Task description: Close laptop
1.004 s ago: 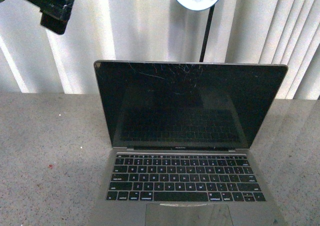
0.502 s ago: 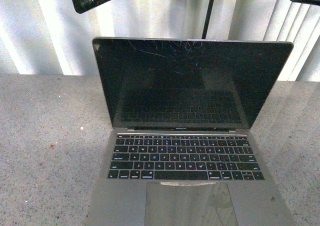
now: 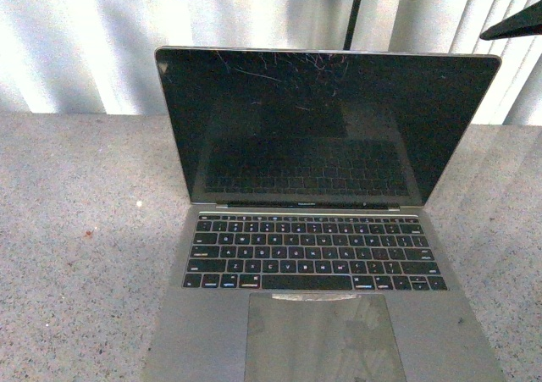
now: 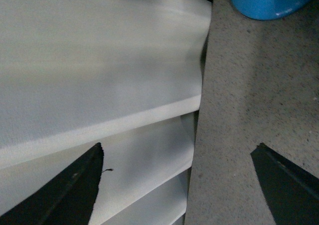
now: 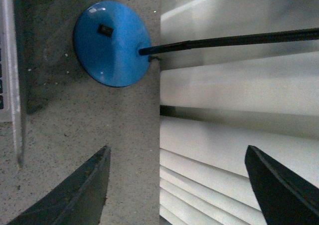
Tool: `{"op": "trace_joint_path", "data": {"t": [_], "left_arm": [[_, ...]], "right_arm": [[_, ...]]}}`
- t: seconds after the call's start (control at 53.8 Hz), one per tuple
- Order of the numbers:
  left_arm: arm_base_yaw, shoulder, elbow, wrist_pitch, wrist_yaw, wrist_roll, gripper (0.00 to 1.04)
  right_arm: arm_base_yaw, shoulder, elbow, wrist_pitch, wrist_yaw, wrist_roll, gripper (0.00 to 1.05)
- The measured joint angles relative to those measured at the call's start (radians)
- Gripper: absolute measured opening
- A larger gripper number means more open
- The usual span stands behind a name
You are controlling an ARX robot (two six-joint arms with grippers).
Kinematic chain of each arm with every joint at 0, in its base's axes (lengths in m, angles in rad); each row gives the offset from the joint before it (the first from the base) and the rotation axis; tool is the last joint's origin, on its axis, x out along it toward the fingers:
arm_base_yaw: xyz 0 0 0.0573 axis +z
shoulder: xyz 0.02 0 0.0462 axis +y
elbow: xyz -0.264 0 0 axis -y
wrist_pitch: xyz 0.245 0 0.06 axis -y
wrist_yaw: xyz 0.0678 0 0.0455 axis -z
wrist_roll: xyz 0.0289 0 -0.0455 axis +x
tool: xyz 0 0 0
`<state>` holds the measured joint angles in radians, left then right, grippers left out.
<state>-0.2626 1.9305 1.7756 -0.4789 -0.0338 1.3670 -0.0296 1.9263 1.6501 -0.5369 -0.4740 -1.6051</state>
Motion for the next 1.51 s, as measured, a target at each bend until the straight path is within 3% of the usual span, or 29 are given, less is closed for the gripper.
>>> {"op": "trace_joint_path", "data": {"t": [0.112,0.372,0.428,0.743,1.506], "left_arm": [[-0.005,0.019,0.030,-0.063,-0.064,0.045,0.64],[-0.021,0.070,0.126,-0.190,-0.069,0.057,0.12],[-0.024,0.072,0.139,-0.209,-0.072,0.062,0.03],[-0.042,0.127,0.230,-0.414,-0.096,0.069,0.04],[-0.106,0.173,0.221,-0.393,-0.110,0.066,0.04]], "right_arm": [[0.003,0.024,0.024,-0.064,0.031,-0.051,0.52],[0.023,0.066,0.129,-0.186,0.034,-0.071,0.02],[0.027,0.075,0.156,-0.214,0.036,-0.072,0.03],[0.036,0.165,0.307,-0.411,0.047,-0.012,0.03],[0.060,0.200,0.278,-0.478,0.002,0.064,0.03]]}}
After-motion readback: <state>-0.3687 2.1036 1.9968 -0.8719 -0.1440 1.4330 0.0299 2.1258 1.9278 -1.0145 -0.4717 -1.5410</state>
